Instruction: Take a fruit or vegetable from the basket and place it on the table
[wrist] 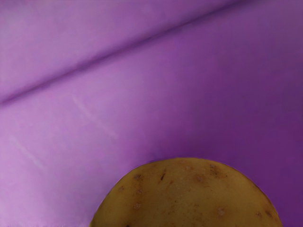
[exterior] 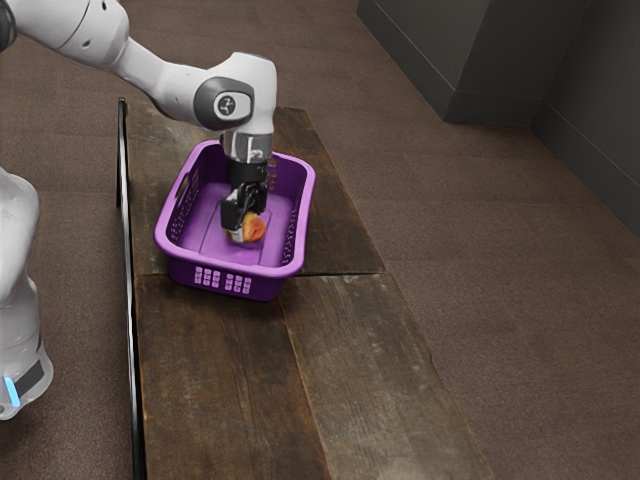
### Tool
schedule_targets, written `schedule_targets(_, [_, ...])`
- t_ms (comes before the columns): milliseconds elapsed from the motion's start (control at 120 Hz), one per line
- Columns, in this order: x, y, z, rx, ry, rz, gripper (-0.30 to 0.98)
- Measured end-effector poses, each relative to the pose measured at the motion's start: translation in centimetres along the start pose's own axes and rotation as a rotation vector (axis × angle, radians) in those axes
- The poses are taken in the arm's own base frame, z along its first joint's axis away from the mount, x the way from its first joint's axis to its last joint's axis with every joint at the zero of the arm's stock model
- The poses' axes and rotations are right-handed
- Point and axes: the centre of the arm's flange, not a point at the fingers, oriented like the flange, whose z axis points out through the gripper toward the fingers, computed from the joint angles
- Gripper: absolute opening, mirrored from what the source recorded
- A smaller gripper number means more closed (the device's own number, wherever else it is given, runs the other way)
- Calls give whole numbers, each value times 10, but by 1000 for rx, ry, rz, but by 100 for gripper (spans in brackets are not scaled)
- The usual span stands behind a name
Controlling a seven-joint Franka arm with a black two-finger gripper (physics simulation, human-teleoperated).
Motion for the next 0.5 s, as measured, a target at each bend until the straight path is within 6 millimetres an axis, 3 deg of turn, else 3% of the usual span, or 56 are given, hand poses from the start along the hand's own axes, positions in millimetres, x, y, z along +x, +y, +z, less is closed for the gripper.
schedule_targets(133, [-1, -1, -5, -9, -6, 11, 20])
schedule_targets(308, [-15, -7, -32, -59, -34, 56, 17])
schedule_targets(408, [-35, -13, -72, -140, -50, 116, 17])
schedule_targets(500, [-38, -28, -107, -197, -82, 160, 17])
